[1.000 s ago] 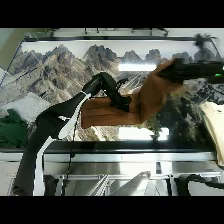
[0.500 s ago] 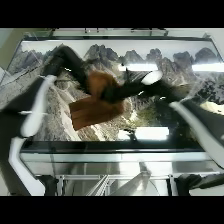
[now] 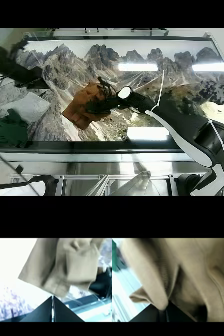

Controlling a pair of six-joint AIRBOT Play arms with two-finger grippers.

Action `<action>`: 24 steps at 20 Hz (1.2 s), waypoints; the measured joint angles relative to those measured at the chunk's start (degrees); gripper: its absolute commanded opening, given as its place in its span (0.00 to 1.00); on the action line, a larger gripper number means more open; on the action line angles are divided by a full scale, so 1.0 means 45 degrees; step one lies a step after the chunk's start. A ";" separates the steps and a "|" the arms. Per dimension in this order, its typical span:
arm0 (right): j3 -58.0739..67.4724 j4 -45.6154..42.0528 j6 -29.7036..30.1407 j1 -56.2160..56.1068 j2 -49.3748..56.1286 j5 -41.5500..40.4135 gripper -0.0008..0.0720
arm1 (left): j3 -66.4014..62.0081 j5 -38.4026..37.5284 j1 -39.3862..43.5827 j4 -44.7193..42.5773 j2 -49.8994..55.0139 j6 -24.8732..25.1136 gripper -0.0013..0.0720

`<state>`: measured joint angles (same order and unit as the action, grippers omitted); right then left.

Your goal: Fold the shirts.

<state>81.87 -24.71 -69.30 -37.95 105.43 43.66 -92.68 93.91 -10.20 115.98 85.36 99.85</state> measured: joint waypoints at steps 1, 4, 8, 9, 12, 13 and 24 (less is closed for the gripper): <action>0.0121 0.0019 -0.0034 -0.0044 0.0029 0.0102 0.04 | 0.0413 -0.0112 -0.0136 0.0083 -0.0165 0.0151 0.04; 0.0432 -0.0015 -0.0083 -0.0141 0.0078 0.0223 0.16 | 0.1350 -0.0389 -0.0597 -0.0092 -0.0486 0.0510 0.04; 0.0602 0.0685 0.0772 -0.0427 0.0092 0.1477 0.63 | 0.1807 -0.0646 -0.1049 0.0151 -0.0588 0.0777 0.04; 0.0656 0.1039 0.1273 -0.0471 0.0092 0.2084 0.63 | 0.1870 -0.0787 -0.1146 0.0384 -0.0563 0.0840 0.04; 0.1010 0.1860 0.2482 -0.0160 -0.0107 0.3949 0.63 | 0.1933 -0.0923 -0.1433 0.0850 -0.0597 0.1025 0.04; 0.1151 0.1957 0.2725 0.0194 -0.0228 0.4449 0.63 | 0.1948 -0.1020 -0.1511 0.0913 -0.0588 0.1073 0.04; 0.2098 -0.0967 0.1384 0.5853 0.0481 0.3691 0.87 | 0.1967 -0.1005 -0.1787 0.3007 -0.0607 0.1749 0.04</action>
<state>91.31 -29.06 -63.07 -11.62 107.59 60.27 -83.83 89.38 -18.24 129.51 82.63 107.72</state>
